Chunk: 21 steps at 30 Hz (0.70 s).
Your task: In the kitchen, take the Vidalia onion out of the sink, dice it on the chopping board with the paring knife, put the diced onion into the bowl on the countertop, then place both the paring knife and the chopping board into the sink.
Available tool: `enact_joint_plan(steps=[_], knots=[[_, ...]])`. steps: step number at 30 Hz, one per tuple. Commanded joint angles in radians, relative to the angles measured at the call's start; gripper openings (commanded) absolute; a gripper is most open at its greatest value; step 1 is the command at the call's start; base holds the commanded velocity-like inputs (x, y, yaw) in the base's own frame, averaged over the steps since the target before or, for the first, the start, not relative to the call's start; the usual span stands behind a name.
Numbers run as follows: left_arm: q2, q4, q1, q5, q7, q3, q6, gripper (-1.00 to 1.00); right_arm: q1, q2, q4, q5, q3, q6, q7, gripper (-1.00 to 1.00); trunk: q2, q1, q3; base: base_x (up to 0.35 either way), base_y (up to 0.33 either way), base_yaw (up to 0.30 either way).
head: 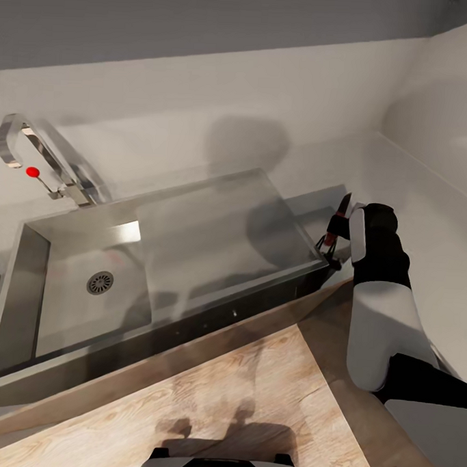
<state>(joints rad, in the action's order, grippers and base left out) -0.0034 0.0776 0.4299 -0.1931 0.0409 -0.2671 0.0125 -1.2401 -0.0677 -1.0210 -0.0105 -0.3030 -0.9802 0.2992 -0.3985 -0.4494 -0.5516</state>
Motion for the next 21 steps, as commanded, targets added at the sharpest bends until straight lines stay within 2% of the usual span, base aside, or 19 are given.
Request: enact_joint_plan(steps=[1,21], knots=[[0.0,0.002,0.001,-0.009,0.0,-0.009,0.001,1.0,-0.001,-0.001,-0.001,-0.002,-0.002,-0.003,0.003,-1.0,-0.001,-0.001,0.0,0.0,0.0,0.0],[0.005,0.002,0.001,-0.008,0.0,-0.007,0.001,1.0,-0.001,0.0,-0.001,-0.002,0.0,-0.003,0.003,-1.0,-0.001,-0.001,0.031,0.0,0.0,0.0]])
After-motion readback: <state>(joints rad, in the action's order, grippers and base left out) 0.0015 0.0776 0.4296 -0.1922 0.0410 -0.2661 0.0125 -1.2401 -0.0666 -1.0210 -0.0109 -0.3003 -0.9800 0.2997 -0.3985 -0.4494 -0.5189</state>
